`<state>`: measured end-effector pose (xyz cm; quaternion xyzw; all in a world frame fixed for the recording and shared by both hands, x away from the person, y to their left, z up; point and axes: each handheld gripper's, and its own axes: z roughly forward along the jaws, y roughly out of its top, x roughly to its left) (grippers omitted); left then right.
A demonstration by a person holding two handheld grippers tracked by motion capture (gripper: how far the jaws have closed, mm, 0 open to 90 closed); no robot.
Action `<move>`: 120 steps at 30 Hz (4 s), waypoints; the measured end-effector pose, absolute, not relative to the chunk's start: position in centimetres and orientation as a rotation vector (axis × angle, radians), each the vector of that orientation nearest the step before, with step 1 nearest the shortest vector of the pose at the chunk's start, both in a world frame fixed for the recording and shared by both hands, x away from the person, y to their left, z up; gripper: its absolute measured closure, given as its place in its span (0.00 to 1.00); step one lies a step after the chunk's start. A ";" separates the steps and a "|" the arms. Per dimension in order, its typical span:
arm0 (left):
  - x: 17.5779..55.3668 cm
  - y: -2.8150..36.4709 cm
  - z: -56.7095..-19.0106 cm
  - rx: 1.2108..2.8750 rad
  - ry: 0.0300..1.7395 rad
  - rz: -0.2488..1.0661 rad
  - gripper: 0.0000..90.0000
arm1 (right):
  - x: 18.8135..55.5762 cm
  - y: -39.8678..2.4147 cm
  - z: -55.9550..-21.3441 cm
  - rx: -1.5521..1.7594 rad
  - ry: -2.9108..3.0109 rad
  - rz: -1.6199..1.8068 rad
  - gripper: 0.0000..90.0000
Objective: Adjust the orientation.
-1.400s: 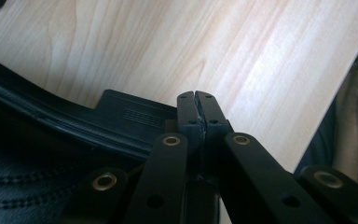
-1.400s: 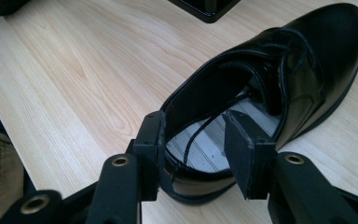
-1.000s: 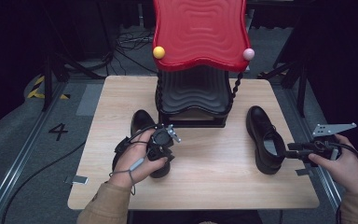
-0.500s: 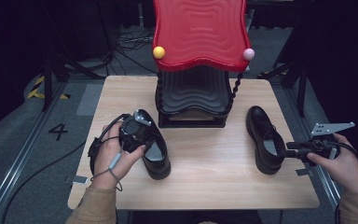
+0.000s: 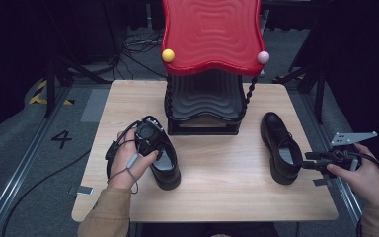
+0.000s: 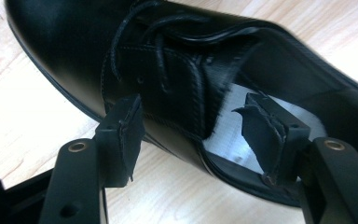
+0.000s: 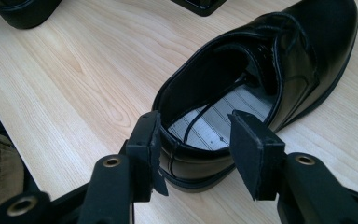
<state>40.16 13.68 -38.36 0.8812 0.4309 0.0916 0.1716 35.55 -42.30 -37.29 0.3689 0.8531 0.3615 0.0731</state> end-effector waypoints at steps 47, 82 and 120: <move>35.4 11.5 -33.0 2.509 1.259 0.424 0.92 | 36.0 -41.8 -37.3 1.084 2.580 1.094 0.63; 37.7 3.8 -33.8 2.432 1.247 0.512 0.91 | 34.5 -43.7 -37.5 1.149 2.546 1.084 0.63; 37.5 2.2 -35.0 2.514 1.142 0.311 0.64 | 34.6 -43.7 -37.7 1.158 2.549 1.090 0.62</move>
